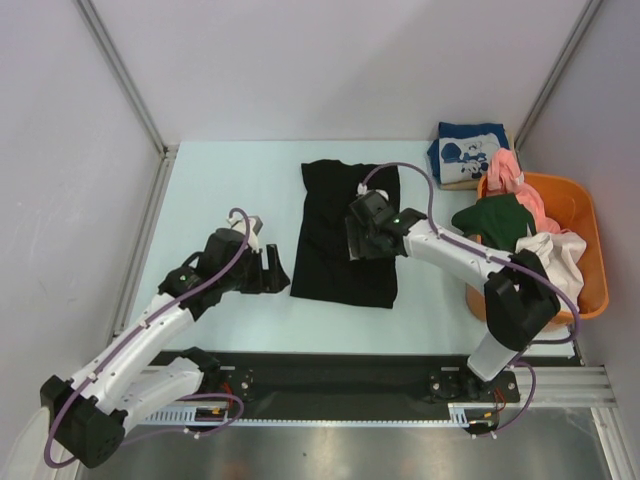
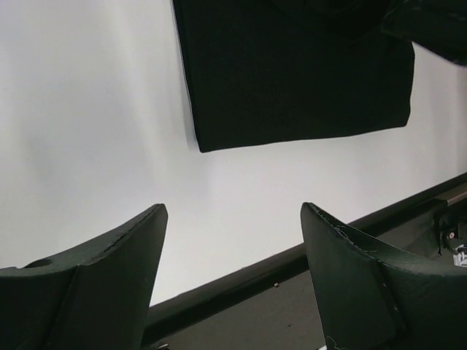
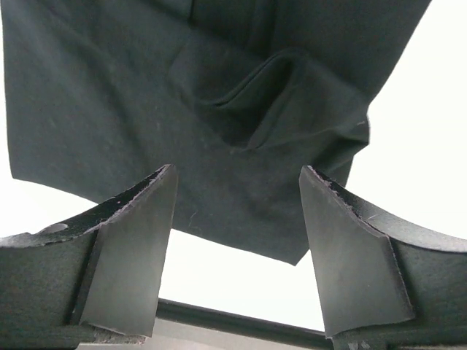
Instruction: Fold and stack the t-shirts
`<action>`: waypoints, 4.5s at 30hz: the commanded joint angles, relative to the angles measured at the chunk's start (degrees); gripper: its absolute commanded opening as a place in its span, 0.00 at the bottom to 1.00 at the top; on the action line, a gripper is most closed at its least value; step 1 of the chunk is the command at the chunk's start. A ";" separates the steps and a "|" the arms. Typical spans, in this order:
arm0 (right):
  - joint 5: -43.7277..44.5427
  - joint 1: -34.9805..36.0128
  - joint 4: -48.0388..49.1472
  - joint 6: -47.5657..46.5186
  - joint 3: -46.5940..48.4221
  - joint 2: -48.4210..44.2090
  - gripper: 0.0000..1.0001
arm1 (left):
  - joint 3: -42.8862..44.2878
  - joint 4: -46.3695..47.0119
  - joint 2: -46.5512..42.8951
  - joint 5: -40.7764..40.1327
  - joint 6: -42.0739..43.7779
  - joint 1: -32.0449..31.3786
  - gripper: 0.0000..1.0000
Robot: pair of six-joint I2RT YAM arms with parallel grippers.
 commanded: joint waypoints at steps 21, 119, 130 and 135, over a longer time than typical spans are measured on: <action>8.55 1.89 -1.05 3.27 4.16 11.49 0.17 | -0.46 1.29 -2.92 0.04 2.00 0.03 0.80; -11.67 9.61 -12.20 34.71 -36.98 -64.52 0.00 | -12.25 -5.19 -25.51 -8.04 -31.84 -17.01 0.00; -2.86 3.58 -14.60 21.39 -17.99 -45.56 0.00 | 4.53 -3.99 -10.06 -15.44 -18.32 -13.18 0.00; -10.85 -8.91 -8.63 13.21 -14.74 -36.96 0.00 | 7.27 4.18 0.56 -7.10 -12.17 -4.47 0.00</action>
